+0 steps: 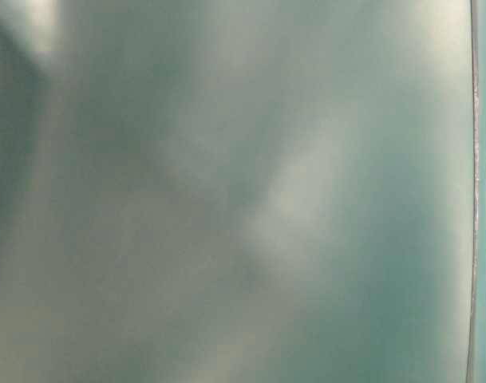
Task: Scoop the yellow hexagonal prism block from the bowl with a spoon using the right arm.
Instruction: 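Lower the right gripper and close it on the pink spoon handle, then lift the spoon off the speckled dish and swing it over the bowl, then lower the spoon into the bowl and push it under the yellow block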
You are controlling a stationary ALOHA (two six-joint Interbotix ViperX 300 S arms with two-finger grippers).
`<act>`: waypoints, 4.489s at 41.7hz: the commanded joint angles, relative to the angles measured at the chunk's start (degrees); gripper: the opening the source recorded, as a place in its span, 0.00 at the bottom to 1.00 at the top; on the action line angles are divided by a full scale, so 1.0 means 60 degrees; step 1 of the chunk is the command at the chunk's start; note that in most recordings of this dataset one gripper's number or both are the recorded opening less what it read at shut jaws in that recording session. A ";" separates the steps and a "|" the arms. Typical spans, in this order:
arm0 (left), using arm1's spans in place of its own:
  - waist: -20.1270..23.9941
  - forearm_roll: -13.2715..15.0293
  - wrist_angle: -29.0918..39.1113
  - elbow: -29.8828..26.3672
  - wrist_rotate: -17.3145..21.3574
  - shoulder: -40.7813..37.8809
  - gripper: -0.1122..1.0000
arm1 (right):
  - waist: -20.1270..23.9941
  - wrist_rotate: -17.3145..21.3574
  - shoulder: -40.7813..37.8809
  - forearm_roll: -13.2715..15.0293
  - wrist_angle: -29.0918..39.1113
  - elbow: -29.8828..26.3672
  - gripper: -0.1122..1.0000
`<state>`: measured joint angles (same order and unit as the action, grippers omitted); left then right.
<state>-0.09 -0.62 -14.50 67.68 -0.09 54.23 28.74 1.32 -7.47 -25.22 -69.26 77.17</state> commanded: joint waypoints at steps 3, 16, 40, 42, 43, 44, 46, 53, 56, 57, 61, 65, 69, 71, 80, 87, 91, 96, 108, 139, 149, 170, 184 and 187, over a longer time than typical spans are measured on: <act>0.0000 -0.0029 -0.0088 -0.0190 0.0000 -0.0103 0.10 | 0.0044 -0.0015 -0.0146 -0.0103 0.0015 -0.0073 0.62; 0.0000 -0.0029 -0.0073 -0.0190 0.0000 -0.0103 0.10 | 0.0029 -0.0015 -0.0396 -0.0220 0.0337 -0.0073 0.62; 0.0000 -0.0029 -0.0015 -0.0190 0.0000 -0.0103 0.10 | 0.0044 -0.0513 -0.0381 -0.0249 0.0366 -0.0132 0.62; -0.0015 -0.0015 -0.0015 -0.0190 0.0000 -0.0103 0.10 | 0.0029 -0.0513 -0.0381 -0.0234 0.0366 -0.0132 0.62; 0.0000 -0.0015 -0.0015 -0.0190 0.0000 -0.0103 0.10 | 0.0029 -0.0513 -0.0381 -0.0234 0.0366 -0.0146 0.62; 0.0000 -0.0015 -0.0015 -0.0190 0.0000 -0.0117 0.10 | 0.0029 -0.0513 -0.0381 -0.0249 0.0366 -0.0146 0.62; -0.0015 -0.0029 -0.0015 -0.0190 0.0000 -0.0103 0.10 | 0.0029 -0.0513 -0.0381 -0.0249 0.0381 -0.0161 0.62; 0.0000 -0.0015 -0.0015 -0.0176 0.0015 -0.0117 0.10 | 0.0029 -0.0513 -0.0381 -0.0249 0.0381 -0.0161 0.57; -0.0015 -0.0029 -0.0015 -0.0190 0.0000 -0.0103 0.10 | 0.0029 -0.0513 -0.0381 -0.0249 0.0396 -0.0161 0.54; -0.0015 -0.0029 -0.0015 -0.0176 0.0000 -0.0117 0.10 | 0.0029 -0.0513 -0.0381 -0.0249 0.0396 -0.0146 0.53; -0.0015 -0.0029 -0.0015 -0.0176 0.0000 -0.0117 0.10 | 0.0029 -0.0513 -0.0366 -0.0264 0.0410 -0.0146 0.47; -0.0015 -0.0029 -0.0015 -0.0190 0.0000 -0.0117 0.10 | 0.0015 -0.0483 -0.0308 -0.0278 0.0410 -0.0161 0.37; 0.0000 -0.0015 -0.0015 -0.0176 0.0015 -0.0103 0.10 | 0.0015 -0.0469 -0.0205 -0.0293 0.0410 -0.0146 0.32; 0.0000 -0.0015 -0.0015 -0.0190 0.0000 -0.0103 0.10 | 0.0015 -0.0439 -0.0103 -0.0293 0.0425 -0.0146 0.32; 0.0000 -0.0015 -0.0015 -0.0190 0.0000 -0.0117 0.10 | -0.0059 -0.0498 0.0835 -0.0278 0.1143 -0.0161 0.32; -0.0015 -0.0029 -0.0015 -0.0190 0.0000 -0.0103 0.10 | -0.0439 -0.0615 0.1963 -0.0278 0.2183 -0.0278 0.32; -0.0015 -0.0029 -0.0015 -0.0190 0.0000 -0.0103 0.10 | -0.0820 -0.0835 0.2725 -0.0264 0.3149 -0.0425 0.32; -0.0015 -0.0015 -0.0015 -0.0190 0.0000 -0.0103 0.10 | -0.1377 -0.1392 0.3647 -0.0264 0.4614 -0.0776 0.32; 0.0000 -0.0029 -0.0015 -0.0220 0.0000 -0.0088 0.10 | -0.3237 -0.2725 0.5288 -0.0234 0.9741 -0.2666 0.32; 0.0000 -0.0029 0.0454 -0.0220 0.0015 0.0000 0.10 | -0.6211 -0.3032 0.3120 0.1128 1.6260 -0.6855 0.32; 0.0000 -0.0029 0.0454 -0.0220 0.0015 0.0015 0.10 | -0.6226 -0.2959 0.2168 0.1641 1.7358 -0.7969 0.32; 0.0000 -0.0029 0.0469 -0.0220 0.0073 0.0015 0.10 | -0.6240 -0.2988 0.1143 0.1934 1.7432 -0.8481 0.32; 0.0000 -0.0029 0.0483 -0.0220 0.0088 0.0015 0.10 | -0.6240 -0.3003 0.0879 0.1890 1.6729 -0.8599 0.32; -0.0015 -0.0029 0.0513 -0.0234 0.0073 0.0015 0.10 | -0.6240 -0.3003 0.0850 0.1890 1.6626 -0.8643 0.32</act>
<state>-0.09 -0.70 -11.34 67.68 0.26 54.58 -8.61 -16.61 -3.25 -13.71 31.38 26.81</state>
